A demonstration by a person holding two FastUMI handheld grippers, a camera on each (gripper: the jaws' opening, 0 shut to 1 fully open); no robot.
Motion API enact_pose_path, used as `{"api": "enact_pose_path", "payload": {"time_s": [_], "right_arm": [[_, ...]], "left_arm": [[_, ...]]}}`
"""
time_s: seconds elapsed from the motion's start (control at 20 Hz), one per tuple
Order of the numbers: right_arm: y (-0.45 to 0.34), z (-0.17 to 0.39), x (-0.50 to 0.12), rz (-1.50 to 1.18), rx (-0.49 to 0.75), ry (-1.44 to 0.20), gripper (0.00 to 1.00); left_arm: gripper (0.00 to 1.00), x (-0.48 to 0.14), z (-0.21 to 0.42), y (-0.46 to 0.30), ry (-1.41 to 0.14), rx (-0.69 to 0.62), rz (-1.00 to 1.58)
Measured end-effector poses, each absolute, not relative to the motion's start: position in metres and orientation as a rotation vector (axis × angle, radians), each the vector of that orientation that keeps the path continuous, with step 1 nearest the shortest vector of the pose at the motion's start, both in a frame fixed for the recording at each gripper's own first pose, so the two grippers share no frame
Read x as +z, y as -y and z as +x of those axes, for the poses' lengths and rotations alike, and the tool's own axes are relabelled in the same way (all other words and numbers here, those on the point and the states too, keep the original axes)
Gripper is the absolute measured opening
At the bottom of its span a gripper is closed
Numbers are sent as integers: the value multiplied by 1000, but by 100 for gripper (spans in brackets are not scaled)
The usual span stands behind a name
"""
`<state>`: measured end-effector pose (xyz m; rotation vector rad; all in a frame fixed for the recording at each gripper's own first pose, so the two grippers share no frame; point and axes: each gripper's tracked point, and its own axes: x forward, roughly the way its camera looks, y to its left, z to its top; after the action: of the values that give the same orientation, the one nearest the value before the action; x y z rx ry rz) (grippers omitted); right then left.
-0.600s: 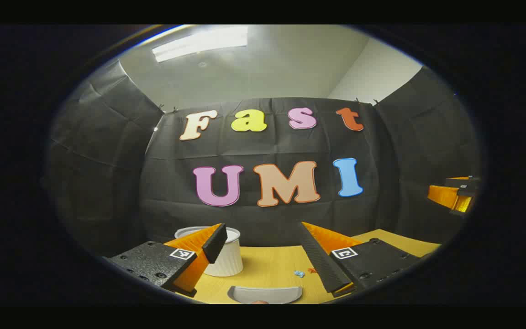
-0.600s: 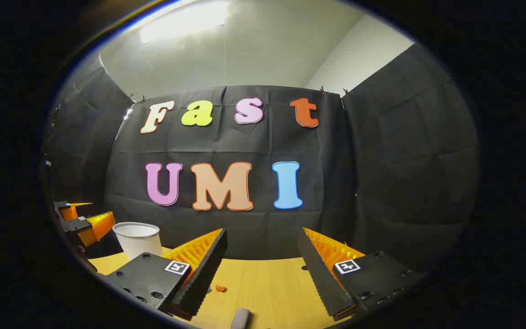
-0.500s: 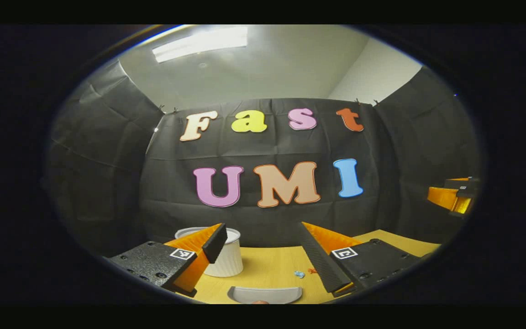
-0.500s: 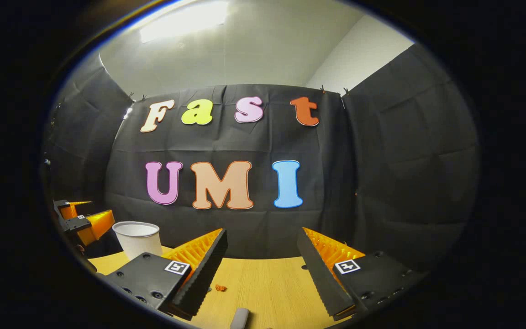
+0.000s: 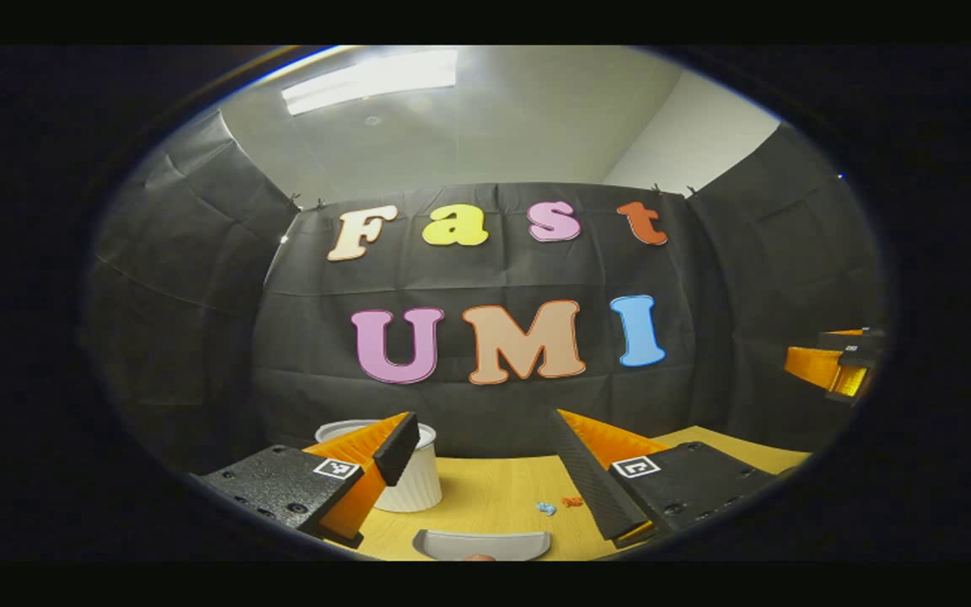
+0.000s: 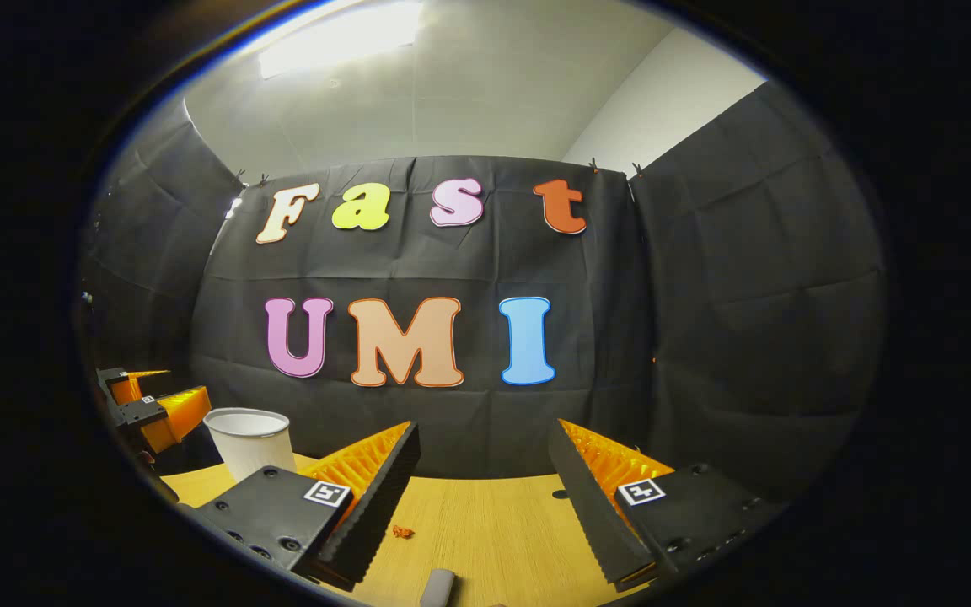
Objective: Pick up the small broom and dustpan from the desktop, sweep the trash into the dustpan with the broom, and then empty the trash into the garbage bin.
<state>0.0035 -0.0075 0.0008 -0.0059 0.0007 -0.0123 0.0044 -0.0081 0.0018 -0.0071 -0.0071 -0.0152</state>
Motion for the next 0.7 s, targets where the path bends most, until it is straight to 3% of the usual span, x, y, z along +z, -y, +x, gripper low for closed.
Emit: {"api": "enact_pose_path", "payload": {"time_s": [0.7], "right_arm": [[4, 6, -1, -3, -3, -6, 99]], "left_arm": [[92, 1, 4, 5, 2, -1, -2]]}}
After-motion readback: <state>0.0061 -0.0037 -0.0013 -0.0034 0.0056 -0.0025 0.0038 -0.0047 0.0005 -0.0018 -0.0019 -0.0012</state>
